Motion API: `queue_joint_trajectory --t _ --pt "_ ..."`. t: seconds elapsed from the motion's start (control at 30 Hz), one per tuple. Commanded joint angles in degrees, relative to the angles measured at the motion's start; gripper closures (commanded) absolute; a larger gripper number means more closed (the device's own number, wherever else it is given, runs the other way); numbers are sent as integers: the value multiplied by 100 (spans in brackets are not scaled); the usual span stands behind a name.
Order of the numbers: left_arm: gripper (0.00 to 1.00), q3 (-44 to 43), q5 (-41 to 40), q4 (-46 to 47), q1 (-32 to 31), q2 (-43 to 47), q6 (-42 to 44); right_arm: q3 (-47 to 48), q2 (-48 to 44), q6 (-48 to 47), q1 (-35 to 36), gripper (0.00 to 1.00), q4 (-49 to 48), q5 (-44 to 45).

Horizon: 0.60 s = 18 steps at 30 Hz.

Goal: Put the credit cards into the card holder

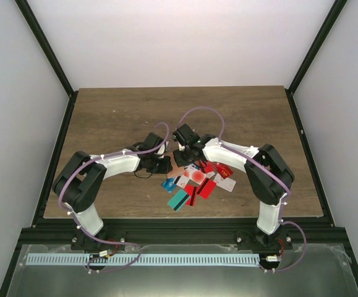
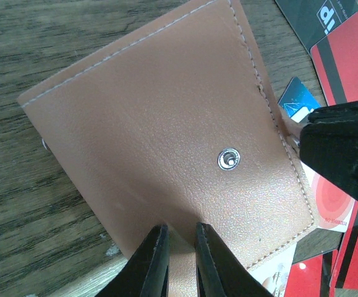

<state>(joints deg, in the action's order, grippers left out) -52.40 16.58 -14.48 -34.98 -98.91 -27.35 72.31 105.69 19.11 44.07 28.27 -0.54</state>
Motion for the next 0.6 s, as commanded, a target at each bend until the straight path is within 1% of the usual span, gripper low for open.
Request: queue_joint_trajectory --t 0.0,0.17,0.23,0.57 --pt "85 -19 -130 -152 -79 -190 29 168 -199 35 42 99 -30 28" --pt "85 -54 -92 -173 -95 -168 20 123 -232 85 44 99 -317 -698" --pt "85 -66 -80 -178 -97 -157 25 145 -164 120 40 99 -384 -842" --pt "84 -40 -17 -200 -96 27 46 172 250 185 23 99 -542 -839"
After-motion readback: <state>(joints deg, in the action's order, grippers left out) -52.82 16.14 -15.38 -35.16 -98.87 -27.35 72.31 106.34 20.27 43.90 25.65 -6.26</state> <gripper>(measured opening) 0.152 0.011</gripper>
